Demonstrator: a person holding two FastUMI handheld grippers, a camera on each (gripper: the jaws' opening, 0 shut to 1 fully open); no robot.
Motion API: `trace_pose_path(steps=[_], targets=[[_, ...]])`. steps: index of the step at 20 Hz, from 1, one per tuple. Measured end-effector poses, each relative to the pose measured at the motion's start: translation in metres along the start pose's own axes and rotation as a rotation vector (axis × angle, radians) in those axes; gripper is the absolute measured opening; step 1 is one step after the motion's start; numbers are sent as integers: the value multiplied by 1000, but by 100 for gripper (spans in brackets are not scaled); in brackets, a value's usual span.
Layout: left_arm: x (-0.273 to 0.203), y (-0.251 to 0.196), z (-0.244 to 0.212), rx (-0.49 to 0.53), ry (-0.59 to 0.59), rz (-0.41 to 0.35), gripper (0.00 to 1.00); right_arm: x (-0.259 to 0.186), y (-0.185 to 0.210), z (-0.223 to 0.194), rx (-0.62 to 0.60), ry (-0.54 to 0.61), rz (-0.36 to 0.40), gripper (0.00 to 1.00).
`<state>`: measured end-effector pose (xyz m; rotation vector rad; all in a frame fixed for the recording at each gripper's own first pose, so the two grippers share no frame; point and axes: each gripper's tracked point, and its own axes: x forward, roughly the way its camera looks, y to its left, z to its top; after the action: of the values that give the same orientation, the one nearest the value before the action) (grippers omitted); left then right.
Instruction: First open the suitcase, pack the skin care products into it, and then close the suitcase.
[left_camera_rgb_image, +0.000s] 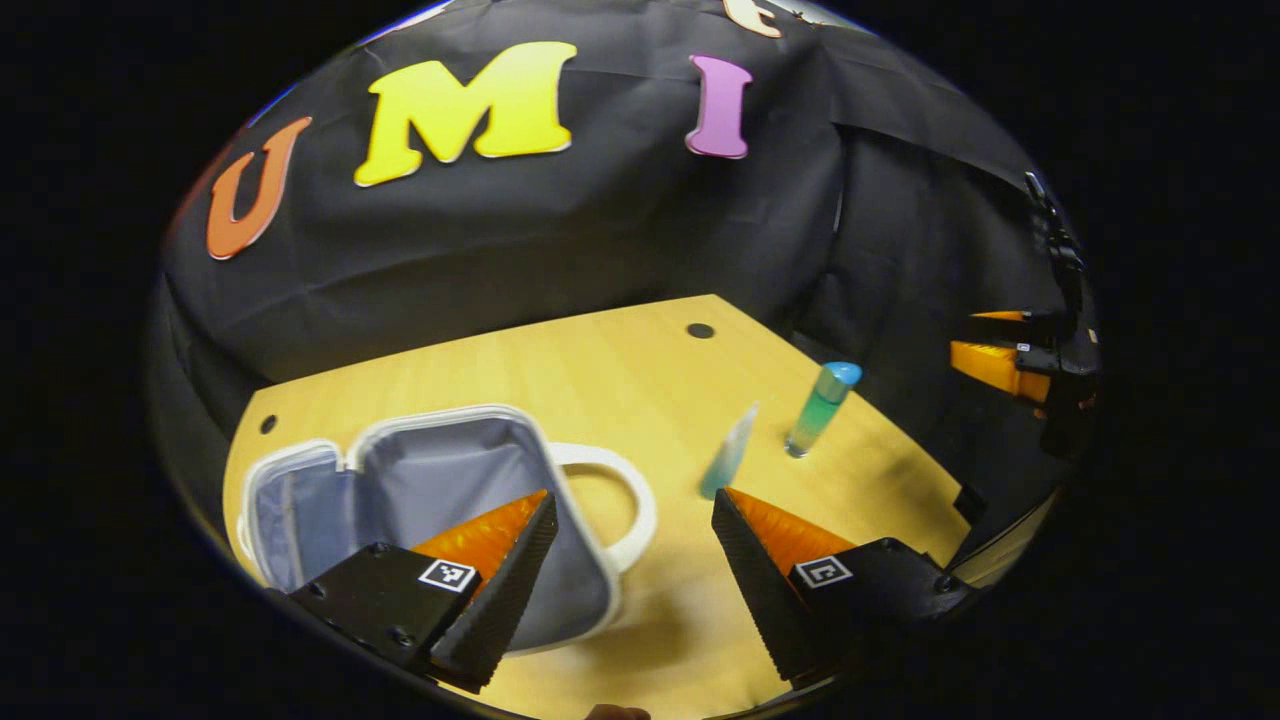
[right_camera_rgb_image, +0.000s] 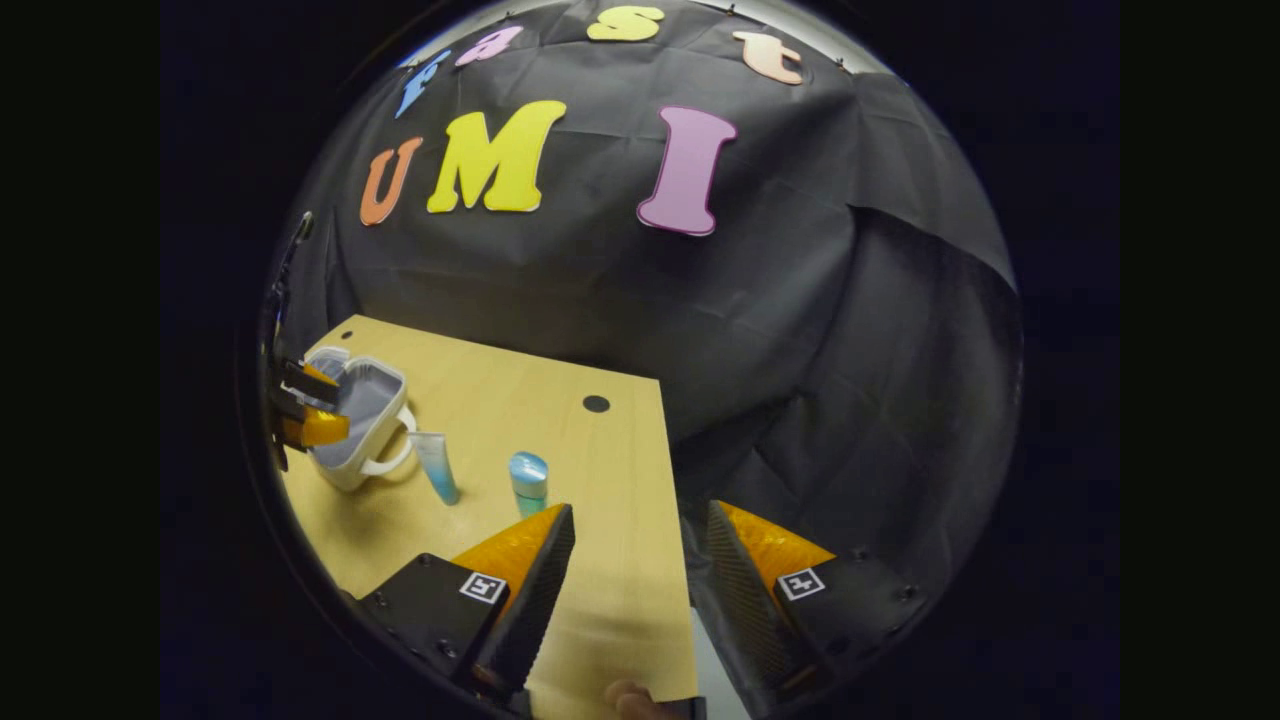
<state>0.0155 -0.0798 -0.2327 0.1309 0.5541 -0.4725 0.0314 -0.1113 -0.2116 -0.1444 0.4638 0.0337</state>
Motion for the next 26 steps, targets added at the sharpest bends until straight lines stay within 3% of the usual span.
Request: trace_pose_path(steps=[4,7,12,13,14,15,18,21,26], targets=[[49,-38,-10,-28,35,-45,99,5,-13,-20,-25,29,16,80],[89,-49,-26,-144,33,-56,99,11,-14,-34,-62,50,38,79],[130,-34,-38,-268,15,32,98,31,-1,-51,-105,77,87,79],[134,-31,-40,-279,8,47,90,34,2,-54,-107,83,96,79],[140,-32,-42,-281,6,54,93,39,6,-55,-111,86,102,79],[141,-33,-42,-278,6,56,78,43,9,-56,-115,87,108,79],[153,-35,-43,-259,-2,45,70,53,30,-51,-105,72,154,79],[155,-37,-43,-249,4,45,52,68,57,-45,-88,50,217,80],[125,-46,-38,-274,4,38,45,99,99,-40,-75,38,292,79]])
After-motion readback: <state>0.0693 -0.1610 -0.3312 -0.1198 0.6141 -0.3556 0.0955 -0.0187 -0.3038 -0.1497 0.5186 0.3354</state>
